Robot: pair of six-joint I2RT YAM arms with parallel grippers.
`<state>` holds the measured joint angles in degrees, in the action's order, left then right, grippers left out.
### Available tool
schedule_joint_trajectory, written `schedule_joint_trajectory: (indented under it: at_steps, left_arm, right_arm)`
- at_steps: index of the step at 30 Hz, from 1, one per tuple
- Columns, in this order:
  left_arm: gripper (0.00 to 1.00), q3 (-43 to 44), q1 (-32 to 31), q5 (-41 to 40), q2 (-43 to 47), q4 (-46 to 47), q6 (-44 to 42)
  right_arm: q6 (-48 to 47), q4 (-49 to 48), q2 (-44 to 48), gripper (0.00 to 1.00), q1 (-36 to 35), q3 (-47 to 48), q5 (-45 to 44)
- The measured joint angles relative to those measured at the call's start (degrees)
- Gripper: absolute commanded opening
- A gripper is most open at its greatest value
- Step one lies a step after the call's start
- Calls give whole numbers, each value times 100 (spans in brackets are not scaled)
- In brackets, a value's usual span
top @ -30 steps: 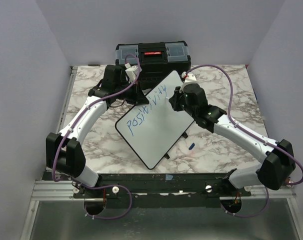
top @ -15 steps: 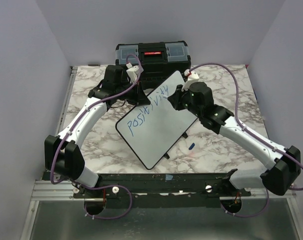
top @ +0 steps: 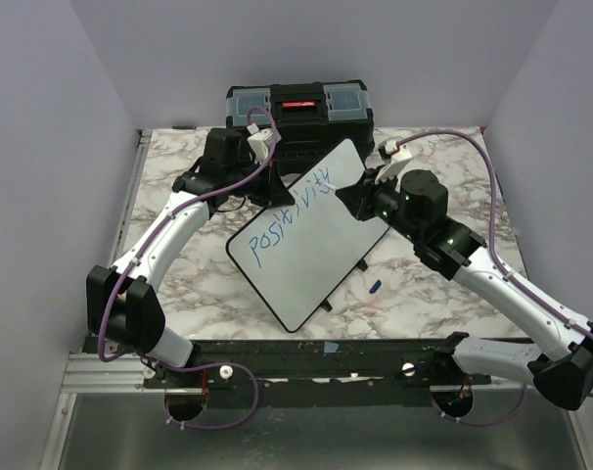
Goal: Write a sentence on the whiteboard
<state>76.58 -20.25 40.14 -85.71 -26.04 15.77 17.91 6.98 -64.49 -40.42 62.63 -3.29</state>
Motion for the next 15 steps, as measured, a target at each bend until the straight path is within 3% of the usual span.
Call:
schedule_joint_trajectory:
  at_steps: [15]
  left_arm:
    - [0,0,-2,-208,-15,2,98]
  right_arm:
    - [4,50,-66,1,0,-535,501]
